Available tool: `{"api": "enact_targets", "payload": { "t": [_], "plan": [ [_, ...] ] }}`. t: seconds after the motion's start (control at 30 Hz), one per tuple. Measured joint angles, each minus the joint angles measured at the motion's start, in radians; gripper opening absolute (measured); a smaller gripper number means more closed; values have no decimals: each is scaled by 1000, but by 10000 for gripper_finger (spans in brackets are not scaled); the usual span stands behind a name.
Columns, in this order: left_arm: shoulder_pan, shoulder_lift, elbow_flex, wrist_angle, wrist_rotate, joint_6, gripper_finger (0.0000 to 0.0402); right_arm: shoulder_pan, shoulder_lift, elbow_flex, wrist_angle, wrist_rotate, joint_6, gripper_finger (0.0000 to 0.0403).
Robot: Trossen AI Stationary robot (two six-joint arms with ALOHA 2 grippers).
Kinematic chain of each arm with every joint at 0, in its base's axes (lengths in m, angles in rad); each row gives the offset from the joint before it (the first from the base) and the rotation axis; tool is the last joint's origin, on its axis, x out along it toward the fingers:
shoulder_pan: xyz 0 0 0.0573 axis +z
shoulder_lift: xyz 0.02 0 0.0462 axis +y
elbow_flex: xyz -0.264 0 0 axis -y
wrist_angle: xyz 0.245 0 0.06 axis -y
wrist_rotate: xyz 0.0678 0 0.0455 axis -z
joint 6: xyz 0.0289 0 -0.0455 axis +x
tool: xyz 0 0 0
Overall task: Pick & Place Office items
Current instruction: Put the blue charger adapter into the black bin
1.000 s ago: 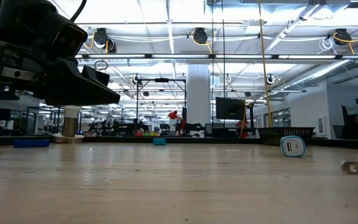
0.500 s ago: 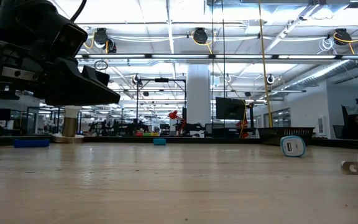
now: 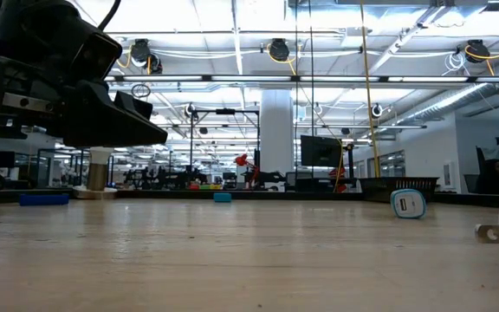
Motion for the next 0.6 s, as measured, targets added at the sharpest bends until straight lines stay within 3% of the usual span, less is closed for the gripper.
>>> {"api": "enact_targets", "payload": {
  "t": [0.23, 0.47, 0.53, 0.6],
  "plan": [
    [0, 0, 0, -12, 0, -26, 37, -18, -84, 0, -55, 396, -69, 1],
    [0, 0, 0, -36, -31, -26, 37, -105, -88, -7, -16, 952, -358, 1],
    [0, 0, 0, -36, -36, -26, 37, -151, -88, -34, 67, 1045, -464, 3],
    [0, 0, 0, -36, -37, -26, 37, -212, -86, -62, 174, 1041, -570, 3]
  ]
}}
